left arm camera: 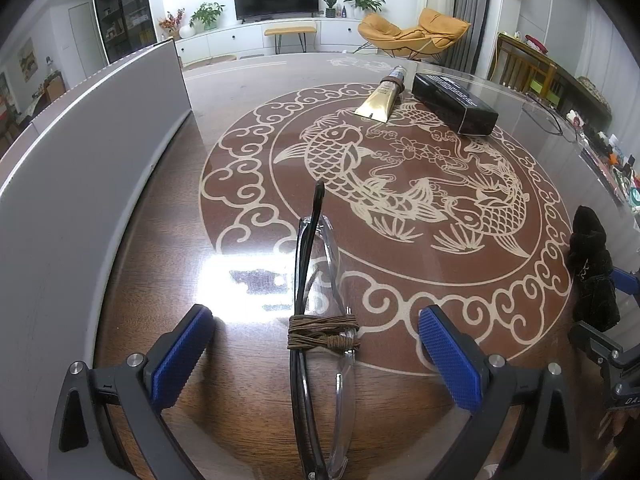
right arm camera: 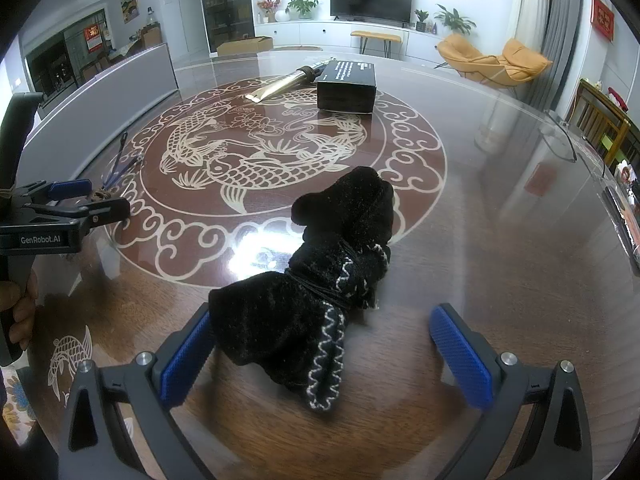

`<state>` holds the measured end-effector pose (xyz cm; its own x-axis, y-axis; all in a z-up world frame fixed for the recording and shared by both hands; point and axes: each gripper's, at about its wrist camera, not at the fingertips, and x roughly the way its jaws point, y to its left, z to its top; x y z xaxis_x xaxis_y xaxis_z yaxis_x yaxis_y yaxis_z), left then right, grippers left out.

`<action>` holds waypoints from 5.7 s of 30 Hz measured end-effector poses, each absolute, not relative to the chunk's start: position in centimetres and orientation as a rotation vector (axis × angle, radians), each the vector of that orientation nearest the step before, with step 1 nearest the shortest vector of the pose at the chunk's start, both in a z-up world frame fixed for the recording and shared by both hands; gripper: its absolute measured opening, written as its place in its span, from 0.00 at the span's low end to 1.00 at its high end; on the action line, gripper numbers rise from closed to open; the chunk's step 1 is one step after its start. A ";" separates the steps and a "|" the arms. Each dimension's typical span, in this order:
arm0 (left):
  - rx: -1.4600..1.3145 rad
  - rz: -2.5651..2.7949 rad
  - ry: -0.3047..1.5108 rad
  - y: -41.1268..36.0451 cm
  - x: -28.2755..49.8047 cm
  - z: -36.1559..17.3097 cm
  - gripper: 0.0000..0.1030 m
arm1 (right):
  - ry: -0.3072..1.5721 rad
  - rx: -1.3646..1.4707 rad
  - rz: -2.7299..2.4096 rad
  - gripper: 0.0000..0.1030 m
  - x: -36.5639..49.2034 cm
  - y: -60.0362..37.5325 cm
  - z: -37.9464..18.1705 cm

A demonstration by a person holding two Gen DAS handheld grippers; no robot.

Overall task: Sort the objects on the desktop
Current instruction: 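Grasp the black knit bag with the right tool while the left tool holds the glasses, then carry glasses and bag over the cardboard bin and open both tools, then return both tools from the bin to the table, then grasp the black box with the right tool while the left tool grasps the gold tube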

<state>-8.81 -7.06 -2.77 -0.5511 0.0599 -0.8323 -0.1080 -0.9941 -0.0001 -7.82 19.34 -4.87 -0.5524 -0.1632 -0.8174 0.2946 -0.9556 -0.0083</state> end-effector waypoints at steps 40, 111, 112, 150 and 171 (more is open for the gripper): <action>-1.608 3.031 -0.461 -40.6 2.2 6.6 0.37 | 0.341 1.105 -1.832 0.48 -1.9 -24.4 4.8; -1.384 2.618 0.144 -5.8 -12.7 -3.4 1.00 | 0.170 1.333 -2.630 0.86 -32.5 9.5 -4.5; -1.384 2.618 0.143 -5.8 -12.7 -3.4 1.00 | 0.167 1.308 -2.638 0.72 -32.5 9.8 -4.3; -1.427 2.468 0.239 2.7 -36.0 -2.3 1.00 | 0.166 1.279 -2.650 0.58 -21.1 17.9 -4.1; -1.425 2.645 0.119 -0.9 -21.2 -1.2 0.29 | 0.155 1.276 -2.644 0.58 -21.9 18.8 -4.3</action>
<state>-21.16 -0.85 -1.20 -0.5437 0.0811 -0.8354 -0.1554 -0.9878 0.0053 -21.88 18.82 -4.27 -0.6067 -0.1346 -0.7835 0.2253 -0.9743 -0.0071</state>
